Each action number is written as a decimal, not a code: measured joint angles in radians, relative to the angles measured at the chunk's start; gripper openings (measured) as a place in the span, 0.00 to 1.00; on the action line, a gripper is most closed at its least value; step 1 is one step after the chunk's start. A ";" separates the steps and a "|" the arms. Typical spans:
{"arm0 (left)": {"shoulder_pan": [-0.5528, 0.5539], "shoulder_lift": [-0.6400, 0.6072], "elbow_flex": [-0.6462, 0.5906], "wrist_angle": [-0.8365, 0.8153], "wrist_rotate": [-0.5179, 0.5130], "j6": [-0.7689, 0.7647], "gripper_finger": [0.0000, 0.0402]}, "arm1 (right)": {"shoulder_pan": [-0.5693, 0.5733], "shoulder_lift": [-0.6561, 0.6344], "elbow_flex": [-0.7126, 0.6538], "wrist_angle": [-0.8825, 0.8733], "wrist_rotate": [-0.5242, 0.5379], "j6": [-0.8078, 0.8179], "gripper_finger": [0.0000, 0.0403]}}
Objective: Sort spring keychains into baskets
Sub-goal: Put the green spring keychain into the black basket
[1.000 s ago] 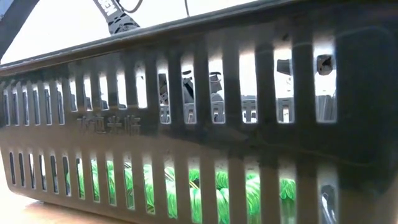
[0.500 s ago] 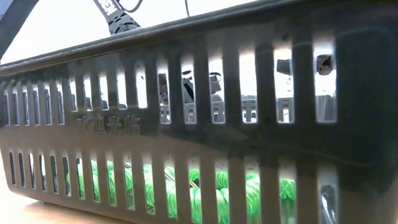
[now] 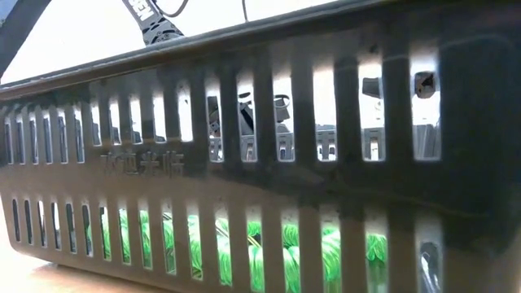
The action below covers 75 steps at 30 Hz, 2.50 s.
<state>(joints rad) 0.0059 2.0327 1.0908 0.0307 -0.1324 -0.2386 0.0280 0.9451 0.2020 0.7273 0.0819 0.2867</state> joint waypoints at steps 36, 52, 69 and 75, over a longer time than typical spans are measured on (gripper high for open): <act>-0.001 0.001 -0.001 0.001 0.005 0.006 0.05 | 0.000 0.000 0.000 0.000 0.000 0.000 0.23; 0.000 0.001 -0.001 0.001 0.030 0.009 0.07 | 0.000 0.000 0.000 -0.001 0.000 0.000 0.23; 0.000 0.001 -0.001 0.000 0.030 0.015 0.05 | 0.000 0.000 0.000 -0.001 0.000 0.000 0.23; 0.000 0.001 -0.001 0.000 0.030 0.015 0.03 | 0.000 0.000 0.000 -0.001 0.000 0.000 0.23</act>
<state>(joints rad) 0.0055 2.0335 1.0897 0.0311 -0.1028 -0.2237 0.0280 0.9451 0.2020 0.7265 0.0818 0.2867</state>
